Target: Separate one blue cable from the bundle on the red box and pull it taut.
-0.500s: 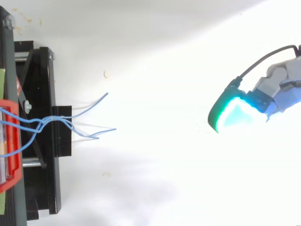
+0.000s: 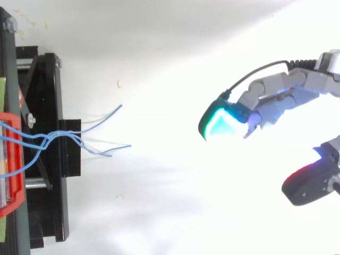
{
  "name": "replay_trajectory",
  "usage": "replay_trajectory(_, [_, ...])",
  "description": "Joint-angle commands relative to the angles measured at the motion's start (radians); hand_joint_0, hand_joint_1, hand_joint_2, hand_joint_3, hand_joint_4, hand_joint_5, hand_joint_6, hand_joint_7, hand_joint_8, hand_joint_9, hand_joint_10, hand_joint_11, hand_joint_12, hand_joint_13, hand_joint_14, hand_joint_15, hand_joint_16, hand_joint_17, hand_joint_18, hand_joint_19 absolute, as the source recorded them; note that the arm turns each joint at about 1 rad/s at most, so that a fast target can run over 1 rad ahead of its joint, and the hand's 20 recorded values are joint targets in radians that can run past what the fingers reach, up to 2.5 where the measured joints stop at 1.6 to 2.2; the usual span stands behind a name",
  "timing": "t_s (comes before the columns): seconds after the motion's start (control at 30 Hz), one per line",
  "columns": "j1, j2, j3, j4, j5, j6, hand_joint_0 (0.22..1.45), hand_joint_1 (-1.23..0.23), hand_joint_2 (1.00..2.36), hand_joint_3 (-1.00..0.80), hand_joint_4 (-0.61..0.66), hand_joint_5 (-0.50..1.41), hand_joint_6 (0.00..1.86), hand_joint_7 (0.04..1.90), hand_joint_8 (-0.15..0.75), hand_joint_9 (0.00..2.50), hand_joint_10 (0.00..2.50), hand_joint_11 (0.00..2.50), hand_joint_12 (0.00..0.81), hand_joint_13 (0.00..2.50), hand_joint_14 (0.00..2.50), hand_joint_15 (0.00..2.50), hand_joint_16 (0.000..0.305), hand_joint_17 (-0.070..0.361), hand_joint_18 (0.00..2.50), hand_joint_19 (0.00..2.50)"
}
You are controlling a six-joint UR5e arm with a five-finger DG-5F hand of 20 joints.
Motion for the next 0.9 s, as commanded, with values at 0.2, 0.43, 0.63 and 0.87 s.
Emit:
replay_trajectory(0.2, [0.007, -0.029, 0.000, 0.184, 0.105, -0.095, 0.57, -0.56, 1.00, -0.46, 0.19, -0.20, 0.50, 0.72, 0.334, 0.73, 0.01, 0.39, 0.368, 0.62, 0.01, 0.35, 0.048, 0.108, 0.70, 0.63])
replay_trajectory(0.43, [0.018, -0.130, 0.001, 0.299, 0.105, -0.094, 0.57, -0.56, 1.00, -0.46, 0.19, -0.20, 0.50, 0.72, 0.337, 0.73, 0.01, 0.39, 0.370, 0.62, 0.01, 0.34, 0.048, 0.108, 0.70, 0.63])
replay_trajectory(0.63, [0.035, -0.205, 0.008, 0.446, 0.119, -0.115, 0.56, -0.56, 1.00, -0.47, 0.19, -0.20, 0.50, 0.73, 0.329, 0.67, 0.01, 0.39, 0.367, 0.43, 0.01, 0.30, 0.050, 0.111, 0.51, 0.61])
replay_trajectory(0.87, [0.038, -0.317, 0.115, 0.446, 0.142, -0.120, 0.55, -0.61, 1.00, -0.50, 0.19, -0.21, 0.50, 0.73, 0.308, 0.52, 0.01, 0.36, 0.348, 0.22, 0.01, 0.21, 0.051, 0.116, 0.29, 0.54])
